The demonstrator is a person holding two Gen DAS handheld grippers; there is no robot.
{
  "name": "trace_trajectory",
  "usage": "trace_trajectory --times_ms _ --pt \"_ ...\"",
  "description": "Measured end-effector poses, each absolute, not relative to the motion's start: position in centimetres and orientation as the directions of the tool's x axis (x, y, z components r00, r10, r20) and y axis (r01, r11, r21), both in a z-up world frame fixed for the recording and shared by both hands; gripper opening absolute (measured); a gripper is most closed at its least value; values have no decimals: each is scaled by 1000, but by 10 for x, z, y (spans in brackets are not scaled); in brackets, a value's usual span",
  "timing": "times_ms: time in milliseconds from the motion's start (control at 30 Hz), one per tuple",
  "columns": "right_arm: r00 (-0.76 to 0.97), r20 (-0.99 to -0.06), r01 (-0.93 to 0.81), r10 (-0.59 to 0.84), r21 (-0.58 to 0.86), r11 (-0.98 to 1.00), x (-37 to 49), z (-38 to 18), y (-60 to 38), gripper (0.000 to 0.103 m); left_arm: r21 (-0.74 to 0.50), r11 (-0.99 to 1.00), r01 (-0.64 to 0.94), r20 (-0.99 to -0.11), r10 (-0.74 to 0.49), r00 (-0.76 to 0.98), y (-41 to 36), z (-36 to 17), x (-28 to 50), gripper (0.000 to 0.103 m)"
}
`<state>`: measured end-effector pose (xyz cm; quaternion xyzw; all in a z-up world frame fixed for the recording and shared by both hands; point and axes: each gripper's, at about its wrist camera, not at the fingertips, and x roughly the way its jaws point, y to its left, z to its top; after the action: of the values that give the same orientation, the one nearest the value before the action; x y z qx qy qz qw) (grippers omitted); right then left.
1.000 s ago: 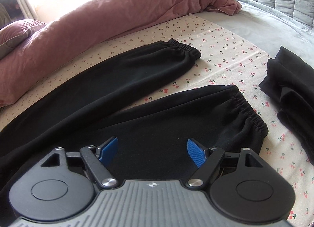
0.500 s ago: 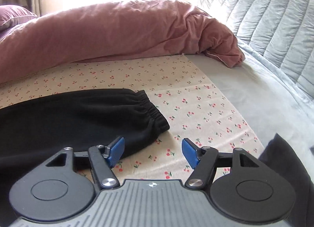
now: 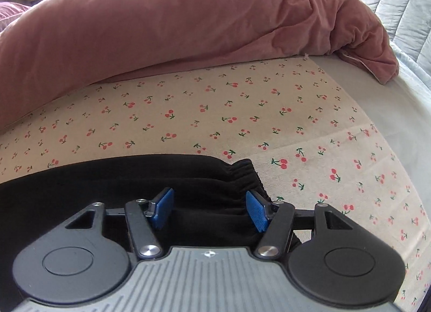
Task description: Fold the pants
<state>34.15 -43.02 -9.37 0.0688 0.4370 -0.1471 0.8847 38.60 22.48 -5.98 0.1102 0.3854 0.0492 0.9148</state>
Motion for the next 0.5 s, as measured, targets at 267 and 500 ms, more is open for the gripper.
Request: trace_trajectory --times_ms 267,500 --pt "544 -784 342 -298 -117 932 354 -86 -423 0 383 924 23 -708 277 650 217 -96 393 0" --pt "625 -732 393 -269 -3 920 341 -77 -441 0 345 939 -11 -690 262 675 227 -83 393 0"
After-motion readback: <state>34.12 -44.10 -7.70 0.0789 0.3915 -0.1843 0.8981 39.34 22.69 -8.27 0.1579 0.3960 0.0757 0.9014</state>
